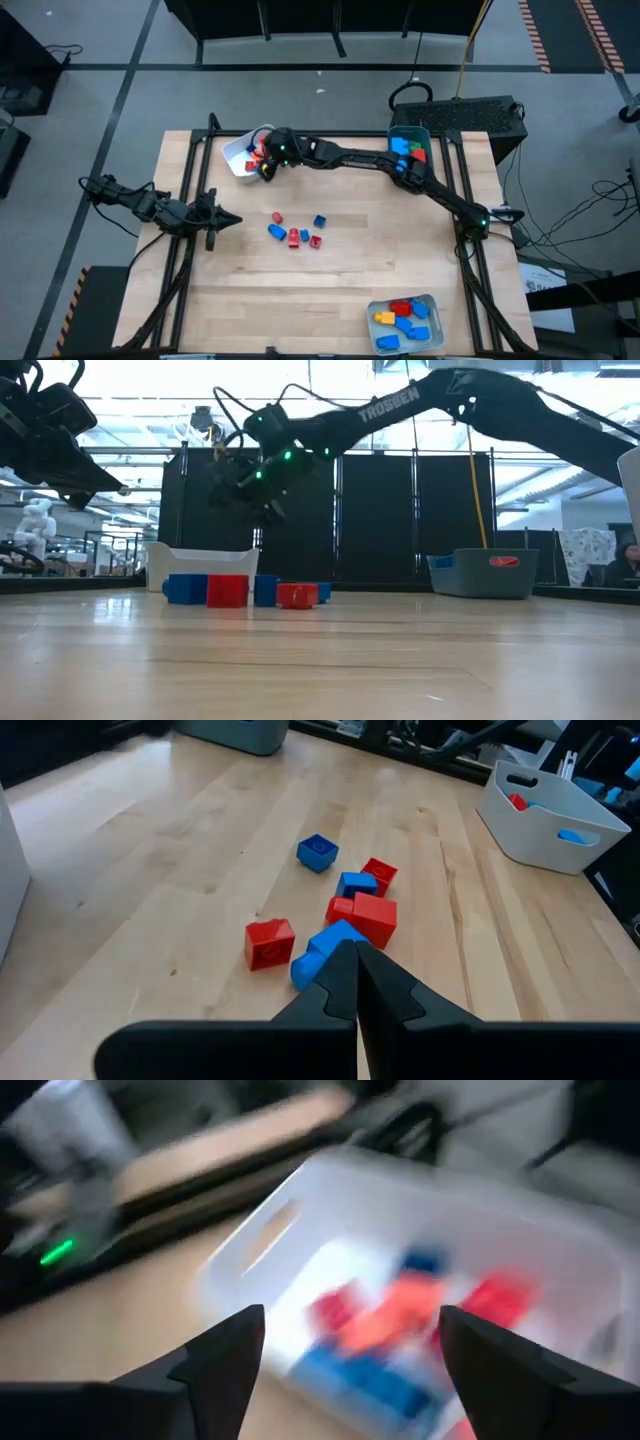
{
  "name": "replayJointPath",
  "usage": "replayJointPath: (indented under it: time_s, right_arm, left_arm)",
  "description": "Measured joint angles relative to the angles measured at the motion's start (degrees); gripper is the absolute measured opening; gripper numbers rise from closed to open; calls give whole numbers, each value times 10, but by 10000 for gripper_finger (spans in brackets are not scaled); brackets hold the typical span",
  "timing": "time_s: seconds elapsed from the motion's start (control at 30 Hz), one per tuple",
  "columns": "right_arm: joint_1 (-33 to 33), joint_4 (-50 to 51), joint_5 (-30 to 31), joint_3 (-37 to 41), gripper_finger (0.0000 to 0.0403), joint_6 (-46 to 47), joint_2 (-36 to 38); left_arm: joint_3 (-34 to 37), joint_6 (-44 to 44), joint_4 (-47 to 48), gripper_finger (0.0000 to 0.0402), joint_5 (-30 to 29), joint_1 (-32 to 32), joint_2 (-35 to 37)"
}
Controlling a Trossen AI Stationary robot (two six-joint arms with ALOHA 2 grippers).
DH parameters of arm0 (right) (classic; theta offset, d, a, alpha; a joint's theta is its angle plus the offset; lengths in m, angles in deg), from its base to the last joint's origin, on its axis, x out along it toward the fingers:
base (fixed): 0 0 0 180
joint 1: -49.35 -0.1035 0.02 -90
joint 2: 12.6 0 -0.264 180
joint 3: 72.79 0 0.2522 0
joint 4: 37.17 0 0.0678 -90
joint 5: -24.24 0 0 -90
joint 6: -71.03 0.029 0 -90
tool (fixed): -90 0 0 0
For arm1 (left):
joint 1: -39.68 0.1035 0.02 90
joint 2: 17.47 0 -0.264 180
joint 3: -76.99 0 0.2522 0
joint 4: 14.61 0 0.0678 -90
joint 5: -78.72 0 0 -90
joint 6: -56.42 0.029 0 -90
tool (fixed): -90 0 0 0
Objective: Sort blocks by size
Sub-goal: Put the small 4 stud red game piece into the white bin
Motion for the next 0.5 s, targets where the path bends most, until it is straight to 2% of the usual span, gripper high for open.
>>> replayJointPath:
  time_s: [0.1, 0.2, 0.33, 0.5]
  right_arm:
    - [-24, 73, -40, -2, 271, 20, 6]
    - [-52, 157, -34, -1, 264, 18, 6]
    - [-92, 208, 21, 0, 260, 11, 2]
    - [-125, 212, 97, 0, 260, 7, 2]
  left_arm:
    - [0, 0, 0, 2, 0, 0, 0]
    - [0, 0, -3, 2, 0, 0, 0]
    - [0, 0, -3, 2, 0, 0, 0]
    - [0, -1, -3, 2, 0, 0, 0]
